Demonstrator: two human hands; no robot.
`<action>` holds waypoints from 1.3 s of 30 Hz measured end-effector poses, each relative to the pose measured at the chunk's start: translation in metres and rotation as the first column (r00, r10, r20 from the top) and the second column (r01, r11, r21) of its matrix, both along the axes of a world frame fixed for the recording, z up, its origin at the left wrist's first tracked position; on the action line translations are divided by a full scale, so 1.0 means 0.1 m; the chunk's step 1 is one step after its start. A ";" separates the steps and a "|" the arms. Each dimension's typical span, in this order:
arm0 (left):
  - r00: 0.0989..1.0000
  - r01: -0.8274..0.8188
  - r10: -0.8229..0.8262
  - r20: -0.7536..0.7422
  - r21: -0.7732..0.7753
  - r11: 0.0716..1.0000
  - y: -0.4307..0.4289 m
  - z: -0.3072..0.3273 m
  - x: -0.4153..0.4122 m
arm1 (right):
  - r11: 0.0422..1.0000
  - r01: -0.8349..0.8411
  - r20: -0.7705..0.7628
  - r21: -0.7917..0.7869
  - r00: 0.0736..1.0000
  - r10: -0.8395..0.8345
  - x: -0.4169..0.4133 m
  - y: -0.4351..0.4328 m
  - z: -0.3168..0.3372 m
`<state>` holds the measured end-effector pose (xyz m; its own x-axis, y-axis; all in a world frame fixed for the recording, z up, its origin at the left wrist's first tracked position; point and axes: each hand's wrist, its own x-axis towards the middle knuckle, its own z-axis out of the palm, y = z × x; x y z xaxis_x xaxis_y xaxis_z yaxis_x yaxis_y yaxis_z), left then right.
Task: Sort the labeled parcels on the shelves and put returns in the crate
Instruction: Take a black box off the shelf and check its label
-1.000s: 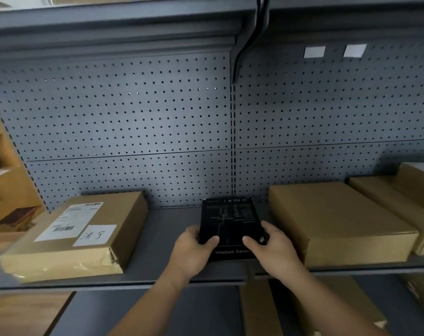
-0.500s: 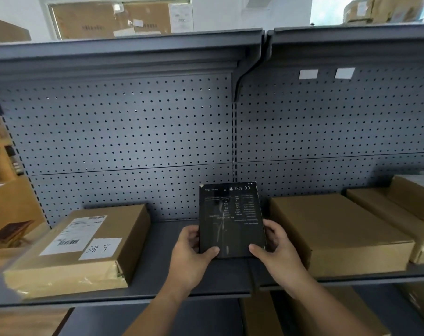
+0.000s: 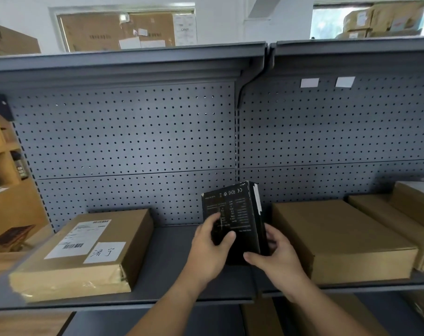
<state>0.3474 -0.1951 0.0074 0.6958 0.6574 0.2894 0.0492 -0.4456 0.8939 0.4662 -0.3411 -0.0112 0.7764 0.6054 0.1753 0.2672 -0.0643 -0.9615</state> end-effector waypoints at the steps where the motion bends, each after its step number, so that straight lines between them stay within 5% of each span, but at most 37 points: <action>1: 1.000 0.023 -0.023 -0.003 -0.023 0.999 -0.05 0.04 0.02 | 1.000 -0.003 0.001 0.009 1.000 0.003 -0.01 0.00 0.00; 13: 0.988 0.136 -0.134 0.079 -0.017 0.991 -0.11 0.25 0.03 | 0.964 -0.255 -0.043 0.067 0.965 0.259 -0.16 0.02 0.16; 26: 0.961 0.238 -0.239 0.136 0.021 0.971 0.08 0.26 -0.20 | 0.992 -0.115 0.081 0.056 0.991 0.110 -0.08 0.12 0.24; 34: 0.926 0.333 -0.307 0.219 -0.095 0.938 0.15 0.31 -0.25 | 0.979 -0.183 -0.205 0.087 0.959 0.197 0.06 0.05 0.17; 39: 0.921 0.356 -0.290 0.259 -0.264 0.897 0.21 0.38 -0.27 | 0.971 -0.134 -0.202 0.197 0.964 0.174 0.10 0.02 0.15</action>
